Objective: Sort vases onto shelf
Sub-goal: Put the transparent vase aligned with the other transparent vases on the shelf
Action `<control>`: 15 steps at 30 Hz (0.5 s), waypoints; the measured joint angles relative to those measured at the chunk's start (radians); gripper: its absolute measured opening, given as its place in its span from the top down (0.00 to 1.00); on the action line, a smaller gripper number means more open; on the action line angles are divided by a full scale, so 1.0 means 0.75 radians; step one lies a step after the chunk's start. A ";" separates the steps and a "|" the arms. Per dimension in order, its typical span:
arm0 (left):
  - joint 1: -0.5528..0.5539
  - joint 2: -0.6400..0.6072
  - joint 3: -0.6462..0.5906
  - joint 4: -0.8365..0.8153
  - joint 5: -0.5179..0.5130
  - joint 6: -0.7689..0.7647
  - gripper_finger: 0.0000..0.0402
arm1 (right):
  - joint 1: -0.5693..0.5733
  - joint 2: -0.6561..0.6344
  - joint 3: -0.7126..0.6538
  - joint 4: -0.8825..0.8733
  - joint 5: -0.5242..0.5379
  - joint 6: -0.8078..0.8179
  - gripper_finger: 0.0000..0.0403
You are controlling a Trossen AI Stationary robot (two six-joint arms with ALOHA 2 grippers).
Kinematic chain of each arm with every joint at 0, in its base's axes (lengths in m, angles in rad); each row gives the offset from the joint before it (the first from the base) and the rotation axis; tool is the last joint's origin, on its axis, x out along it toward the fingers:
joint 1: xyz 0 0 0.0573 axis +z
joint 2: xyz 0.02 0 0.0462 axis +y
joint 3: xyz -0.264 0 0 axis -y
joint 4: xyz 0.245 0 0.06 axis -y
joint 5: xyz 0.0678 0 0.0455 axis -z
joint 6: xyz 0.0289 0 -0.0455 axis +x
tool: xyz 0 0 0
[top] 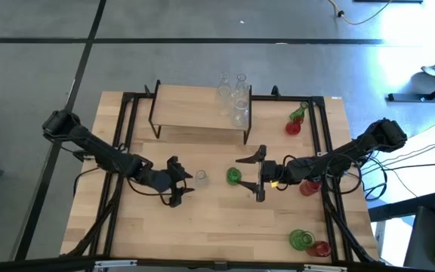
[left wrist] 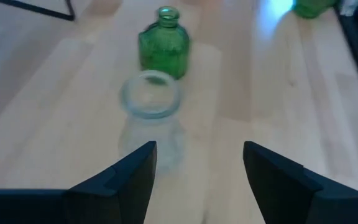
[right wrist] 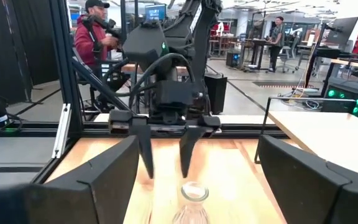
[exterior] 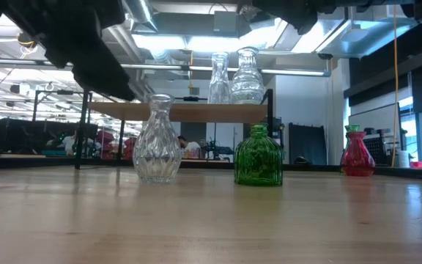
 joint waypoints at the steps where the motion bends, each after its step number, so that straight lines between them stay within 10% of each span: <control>1: 0.001 0.004 -0.010 0.000 -0.023 0.001 0.42 | 0.000 0.000 0.000 0.000 0.001 0.000 0.22; 15: 0.035 0.007 -0.315 0.604 -0.126 0.141 0.42 | 0.000 0.000 0.000 -0.004 0.001 0.010 0.22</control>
